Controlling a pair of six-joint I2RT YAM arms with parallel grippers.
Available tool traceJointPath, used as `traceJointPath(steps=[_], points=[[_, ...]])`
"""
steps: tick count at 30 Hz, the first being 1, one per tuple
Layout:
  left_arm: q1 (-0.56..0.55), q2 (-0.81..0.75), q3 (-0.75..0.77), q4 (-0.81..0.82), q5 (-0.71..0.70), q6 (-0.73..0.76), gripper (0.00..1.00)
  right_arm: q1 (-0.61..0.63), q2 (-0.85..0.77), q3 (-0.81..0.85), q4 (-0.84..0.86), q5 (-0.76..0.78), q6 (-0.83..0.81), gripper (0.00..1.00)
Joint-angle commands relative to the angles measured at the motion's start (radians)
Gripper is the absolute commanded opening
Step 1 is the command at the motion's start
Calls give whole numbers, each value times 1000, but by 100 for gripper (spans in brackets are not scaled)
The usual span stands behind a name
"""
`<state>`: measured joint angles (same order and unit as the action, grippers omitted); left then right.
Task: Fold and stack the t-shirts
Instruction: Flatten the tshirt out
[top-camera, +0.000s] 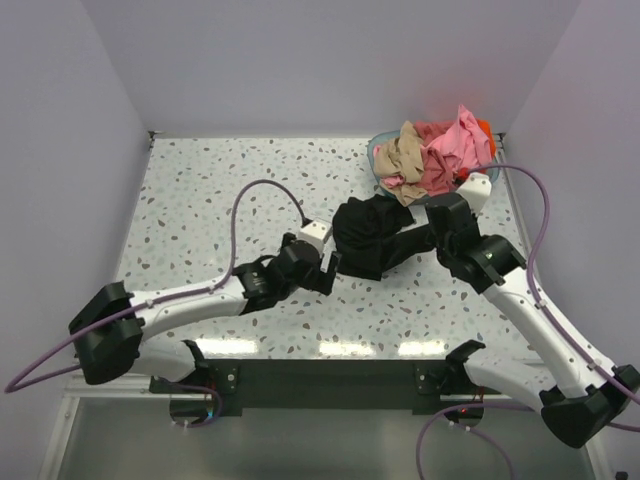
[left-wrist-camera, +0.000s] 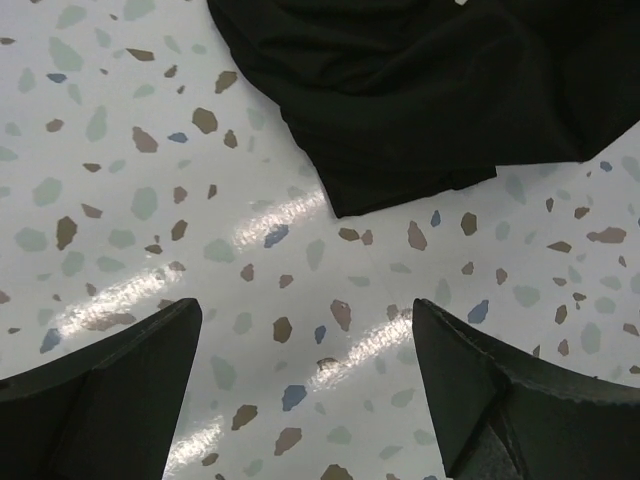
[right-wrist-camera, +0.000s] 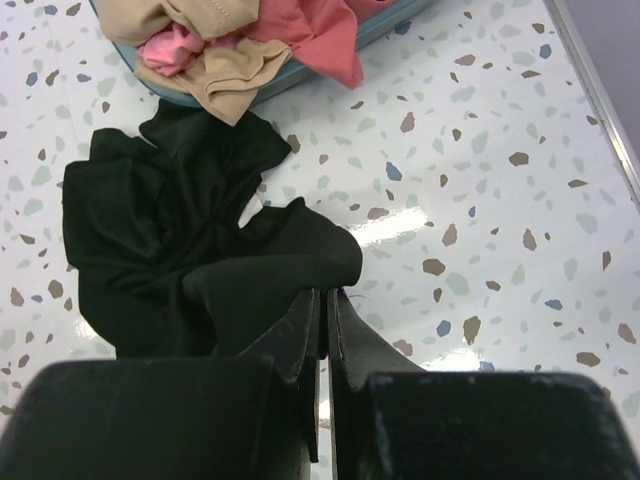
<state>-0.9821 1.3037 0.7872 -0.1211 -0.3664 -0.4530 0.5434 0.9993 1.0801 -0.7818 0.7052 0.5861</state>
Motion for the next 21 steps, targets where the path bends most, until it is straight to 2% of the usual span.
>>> traceJointPath(steps=[1, 5, 6, 13, 21], points=[[-62, 118, 40, 106, -31, 22, 91, -16, 9, 1, 39, -29, -17, 0], [-92, 226, 96, 106, -97, 25, 84, -22, 9, 1, 50, -58, -12, 0], [-92, 236, 99, 151, -103, 28, 82, -23, 6, 1, 50, -67, -11, 0], [-92, 350, 132, 221, -176, 39, 77, -26, -24, -8, 52, -98, -9, 0], [-82, 459, 172, 254, -198, 54, 65, -28, -54, 1, 33, -99, -11, 0]])
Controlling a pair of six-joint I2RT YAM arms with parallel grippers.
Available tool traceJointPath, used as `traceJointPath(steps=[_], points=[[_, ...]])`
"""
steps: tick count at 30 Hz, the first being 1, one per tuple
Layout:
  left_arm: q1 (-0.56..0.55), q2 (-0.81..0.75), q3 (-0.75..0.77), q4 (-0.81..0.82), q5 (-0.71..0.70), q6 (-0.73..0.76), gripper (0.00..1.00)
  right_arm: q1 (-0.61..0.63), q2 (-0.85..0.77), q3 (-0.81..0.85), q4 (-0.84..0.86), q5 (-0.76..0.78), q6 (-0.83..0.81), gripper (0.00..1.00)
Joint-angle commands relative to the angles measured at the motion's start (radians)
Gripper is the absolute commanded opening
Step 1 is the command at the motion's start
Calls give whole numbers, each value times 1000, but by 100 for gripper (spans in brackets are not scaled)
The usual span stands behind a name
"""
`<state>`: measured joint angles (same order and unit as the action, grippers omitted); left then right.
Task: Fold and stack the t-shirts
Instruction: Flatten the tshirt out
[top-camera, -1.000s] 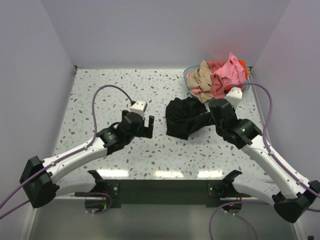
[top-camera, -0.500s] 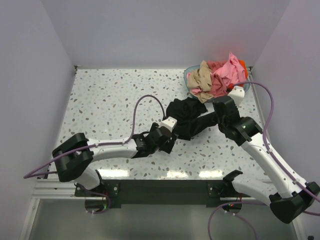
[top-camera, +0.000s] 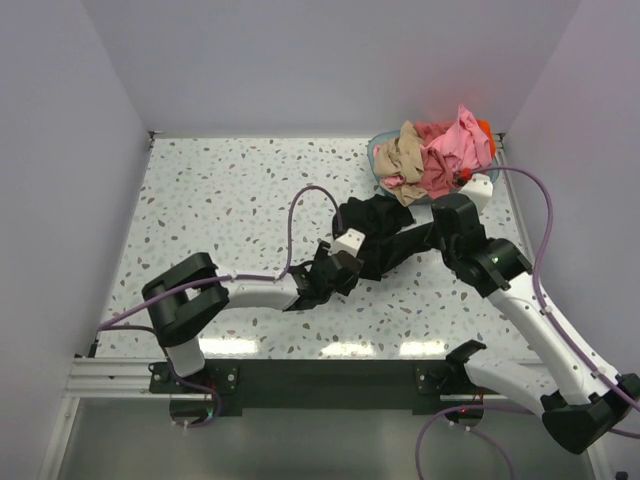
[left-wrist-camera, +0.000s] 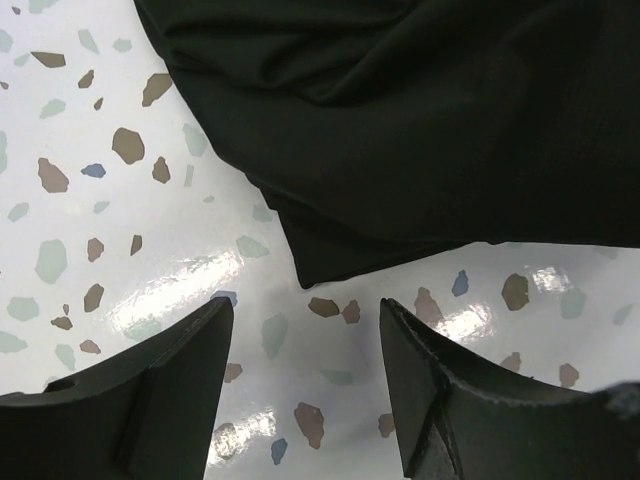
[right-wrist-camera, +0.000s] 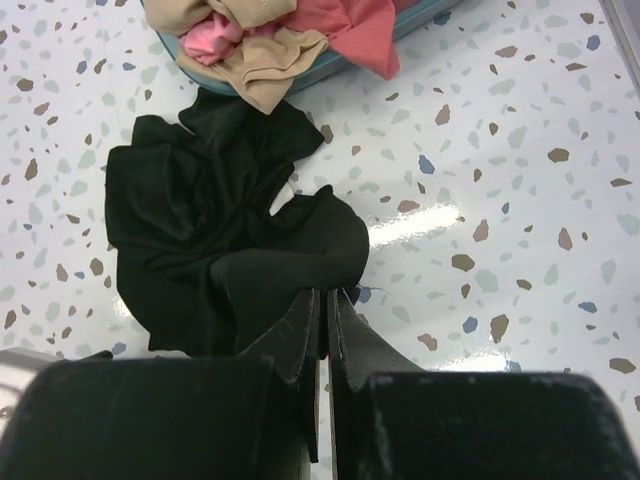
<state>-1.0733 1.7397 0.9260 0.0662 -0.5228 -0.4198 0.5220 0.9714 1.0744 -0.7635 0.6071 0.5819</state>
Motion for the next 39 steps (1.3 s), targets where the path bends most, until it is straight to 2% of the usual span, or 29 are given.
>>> traceJointPath(steps=[1, 9, 18, 21, 22, 24, 25, 29, 31, 35, 39], points=[[10, 36, 39, 69, -48, 19, 65, -7, -30, 12, 13, 0, -8, 0], [42, 75, 28, 127, -59, 12, 56, -5, -43, 38, -10, -6, -17, 0], [56, 110, 13, 244, 23, 18, 47, -5, -57, 59, -46, -7, -25, 0], [61, 118, 1, 277, 61, 13, 38, -7, -66, 58, -53, -4, -25, 0], [62, 118, -3, 288, 73, 13, 27, -7, -69, 58, -53, -4, -25, 0], [68, 119, -16, 319, 102, 10, 13, -7, -72, 58, -57, -3, -25, 0], [72, 118, -19, 333, 110, 3, 1, -7, -73, 58, -60, 0, -25, 0], [85, 86, -38, 343, 124, 18, 0, -7, -77, 67, -66, 13, -37, 0], [88, 51, -33, 287, 72, 41, 0, -7, -73, 90, -72, 20, -48, 0], [93, -137, -15, 158, -60, 176, 0, -5, -53, 165, -85, 43, -80, 0], [92, -336, 46, 3, -88, 303, 0, -7, -30, 284, -100, 45, -103, 0]])
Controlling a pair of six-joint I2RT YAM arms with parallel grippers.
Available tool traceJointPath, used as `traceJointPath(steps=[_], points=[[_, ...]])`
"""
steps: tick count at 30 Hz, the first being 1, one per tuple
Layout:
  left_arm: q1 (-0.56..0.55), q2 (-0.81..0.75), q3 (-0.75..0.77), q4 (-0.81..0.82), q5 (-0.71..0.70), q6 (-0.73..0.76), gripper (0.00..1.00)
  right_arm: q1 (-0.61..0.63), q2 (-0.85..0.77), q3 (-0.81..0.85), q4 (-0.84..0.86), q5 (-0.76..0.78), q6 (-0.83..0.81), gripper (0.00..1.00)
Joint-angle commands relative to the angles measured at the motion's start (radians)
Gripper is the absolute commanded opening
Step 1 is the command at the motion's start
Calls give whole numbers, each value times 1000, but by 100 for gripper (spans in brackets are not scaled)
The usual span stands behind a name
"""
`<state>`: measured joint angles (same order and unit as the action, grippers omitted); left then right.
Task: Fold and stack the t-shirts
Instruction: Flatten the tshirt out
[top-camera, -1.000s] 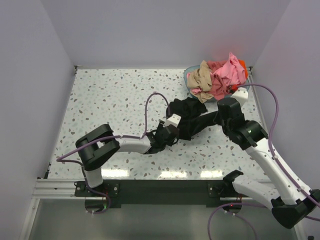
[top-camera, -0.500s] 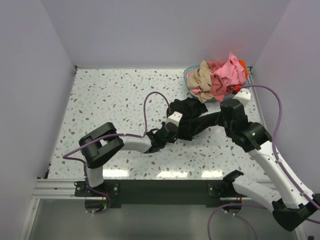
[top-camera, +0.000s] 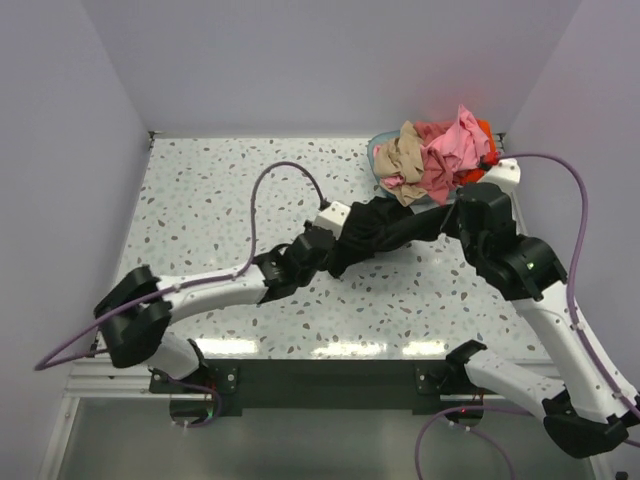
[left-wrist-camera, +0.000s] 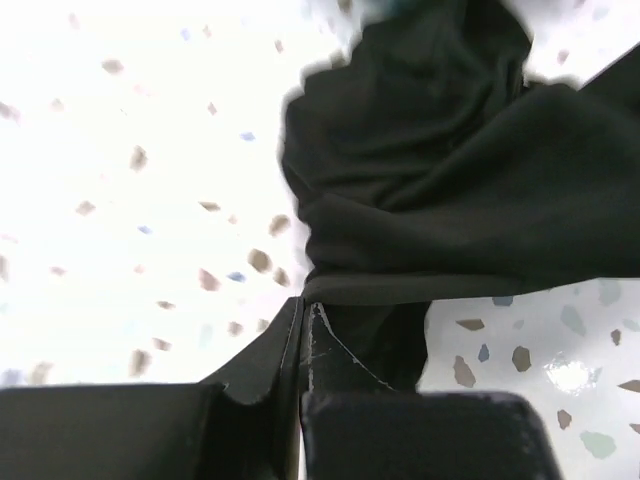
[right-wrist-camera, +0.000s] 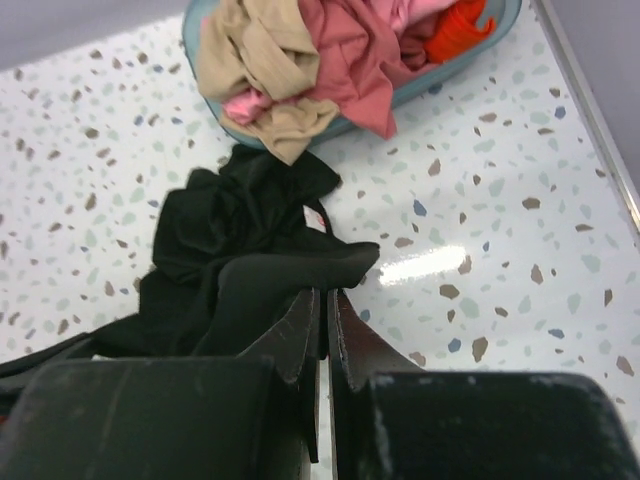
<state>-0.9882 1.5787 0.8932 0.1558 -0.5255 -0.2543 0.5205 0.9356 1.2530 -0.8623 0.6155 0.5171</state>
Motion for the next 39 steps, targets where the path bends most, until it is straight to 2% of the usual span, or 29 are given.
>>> traceJointPath(steps=[1, 2, 6, 7, 9, 10, 11, 13, 14, 21, 22, 28, 31, 35, 39], points=[[6, -209, 95, -146, -91, 174, 0, -5, 5, 123, -3, 38, -42, 0], [5, -271, 110, -182, -100, 184, 0, -5, 5, 137, -4, 41, -48, 0], [8, -376, 118, -234, -160, 225, 17, -4, -4, 168, -24, 111, -58, 0], [13, -385, 109, -243, -181, 224, 19, -5, -9, 166, -29, 125, -60, 0], [52, -396, 82, -266, -215, 192, 21, -5, -15, 157, -44, 148, -55, 0], [74, -396, 75, -307, -202, 143, 26, -5, -21, 149, -44, 153, -51, 0], [100, -395, 58, -321, -165, 121, 45, -4, -23, 129, -44, 150, -43, 0], [103, -391, 29, -328, -133, 83, 64, -5, -29, 103, -44, 138, -26, 0], [102, -391, -5, -328, -79, 69, 68, -5, -31, 76, -43, 136, -19, 0], [102, -394, -177, -323, 56, -106, 68, -5, -20, -23, -11, 138, 14, 0], [100, -401, -215, -306, 118, -112, 68, -4, -15, -26, -7, 136, 15, 0], [83, -419, -292, -208, 274, -135, 72, -5, 6, -43, 9, 122, 18, 0], [30, -440, -321, -179, 376, -128, 77, -7, 2, -61, 17, 122, 23, 0], [-62, -421, -347, -137, 400, -158, 80, -7, -4, -78, 25, 112, 31, 0], [-130, -353, -343, -144, 363, -213, 74, -7, -9, -84, 25, 101, 35, 0]])
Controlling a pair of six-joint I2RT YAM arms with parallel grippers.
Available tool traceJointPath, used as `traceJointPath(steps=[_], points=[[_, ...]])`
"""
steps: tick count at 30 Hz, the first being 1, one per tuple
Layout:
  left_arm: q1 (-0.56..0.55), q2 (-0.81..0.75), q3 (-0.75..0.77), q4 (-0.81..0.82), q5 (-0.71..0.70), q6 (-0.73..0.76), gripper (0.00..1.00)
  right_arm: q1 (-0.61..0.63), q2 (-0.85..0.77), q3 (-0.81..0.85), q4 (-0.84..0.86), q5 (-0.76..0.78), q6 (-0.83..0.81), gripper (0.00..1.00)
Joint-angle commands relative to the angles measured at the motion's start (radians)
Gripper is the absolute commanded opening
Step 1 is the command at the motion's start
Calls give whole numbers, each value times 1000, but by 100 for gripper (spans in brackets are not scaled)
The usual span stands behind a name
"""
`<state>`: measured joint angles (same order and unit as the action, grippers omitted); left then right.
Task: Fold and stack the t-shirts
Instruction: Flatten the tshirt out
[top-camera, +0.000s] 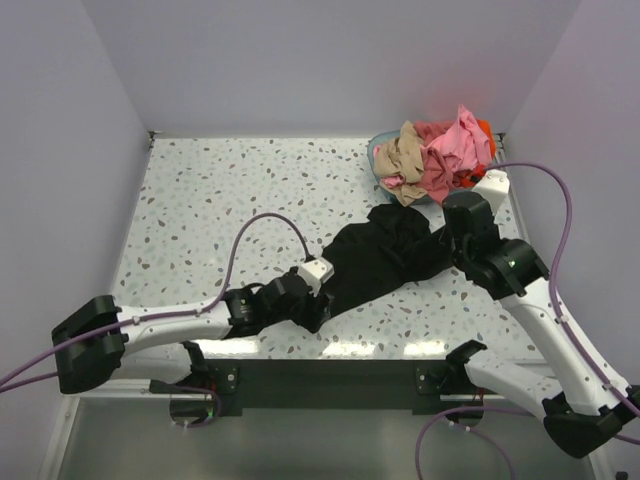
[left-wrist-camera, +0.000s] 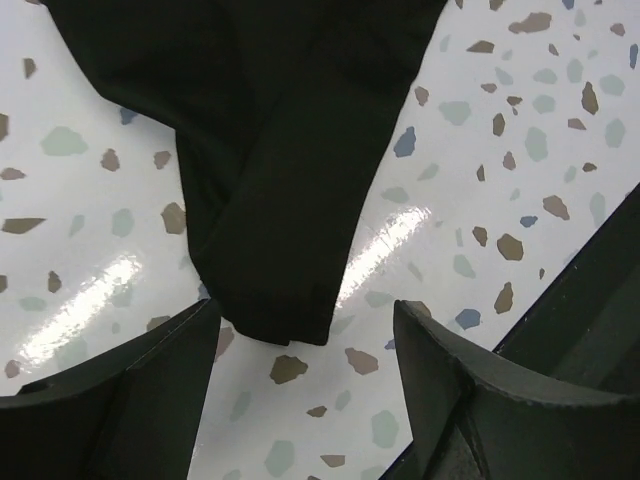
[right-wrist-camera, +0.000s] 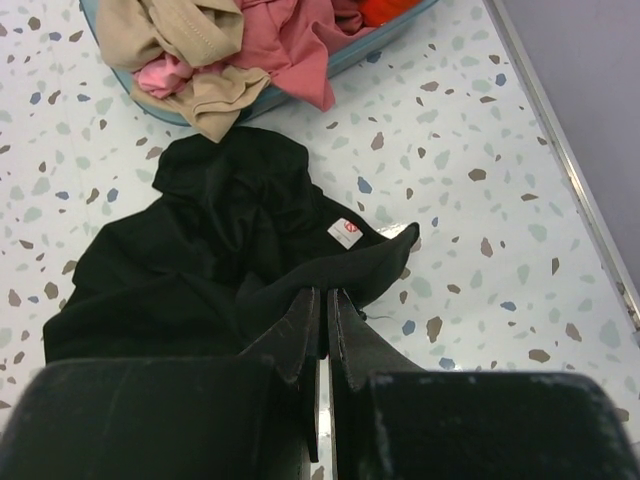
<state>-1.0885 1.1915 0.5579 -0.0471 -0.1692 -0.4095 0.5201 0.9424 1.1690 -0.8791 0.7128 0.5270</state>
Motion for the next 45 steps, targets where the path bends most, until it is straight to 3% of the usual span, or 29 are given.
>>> traceJointPath(steps=[1, 21, 27, 31, 34, 41, 45], points=[[-48, 42, -3, 58, -15, -66, 74, -6, -17, 0, 43, 4, 25, 0], [-108, 261, 69, 15, -150, -107, 61, -8, -63, -11, 25, 10, 31, 0], [-109, 299, 68, 13, -176, -115, 46, -6, -73, -12, 23, 11, 30, 0], [-109, 316, 74, -3, -202, -120, 16, -8, -76, -14, 22, 10, 30, 0], [-109, 319, 76, -23, -231, -124, 0, -6, -79, -11, 22, 10, 27, 0], [-100, 235, 177, -186, -420, -82, 0, -8, -45, 53, 37, 5, -22, 0], [11, 114, 310, -298, -504, -31, 0, -8, -2, 153, 38, 7, -68, 0]])
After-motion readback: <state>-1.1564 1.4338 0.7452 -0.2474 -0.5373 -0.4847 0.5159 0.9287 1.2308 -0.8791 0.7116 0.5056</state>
